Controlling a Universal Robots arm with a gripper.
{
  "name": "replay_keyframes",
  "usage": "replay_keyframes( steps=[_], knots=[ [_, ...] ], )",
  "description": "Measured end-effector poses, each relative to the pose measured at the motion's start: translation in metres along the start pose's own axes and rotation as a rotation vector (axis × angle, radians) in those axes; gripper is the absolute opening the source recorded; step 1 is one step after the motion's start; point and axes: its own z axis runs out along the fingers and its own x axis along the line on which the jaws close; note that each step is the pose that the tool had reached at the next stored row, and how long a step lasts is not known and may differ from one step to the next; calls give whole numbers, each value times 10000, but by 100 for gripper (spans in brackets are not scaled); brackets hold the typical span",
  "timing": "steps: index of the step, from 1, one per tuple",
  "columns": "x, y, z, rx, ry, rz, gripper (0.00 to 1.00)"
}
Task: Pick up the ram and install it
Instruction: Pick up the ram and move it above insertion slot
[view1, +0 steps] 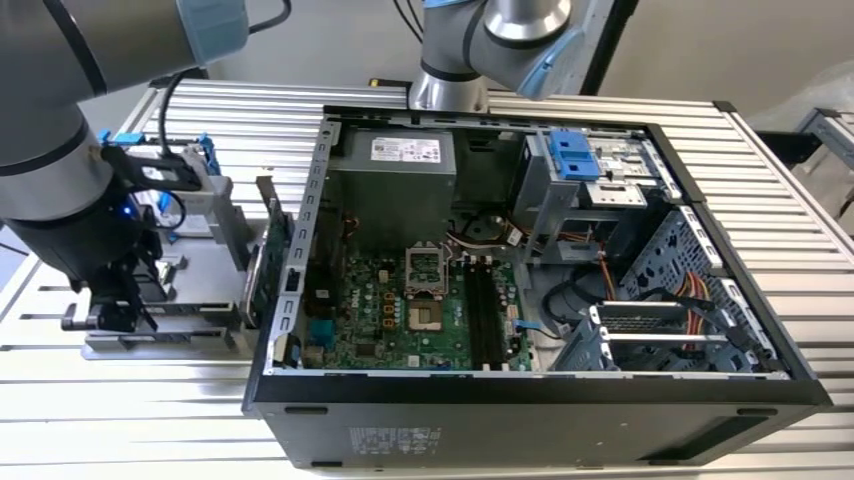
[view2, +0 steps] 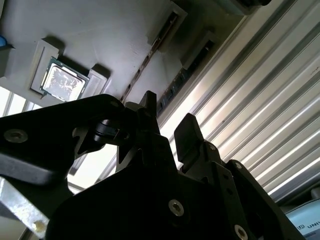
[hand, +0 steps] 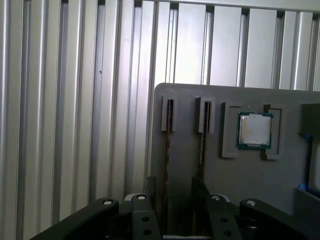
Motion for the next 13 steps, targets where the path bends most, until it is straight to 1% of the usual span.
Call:
replay_keyframes(
  steps=[13],
  knots=[
    [1, 0, 64, -2, 40, 1, 100]
  ],
)
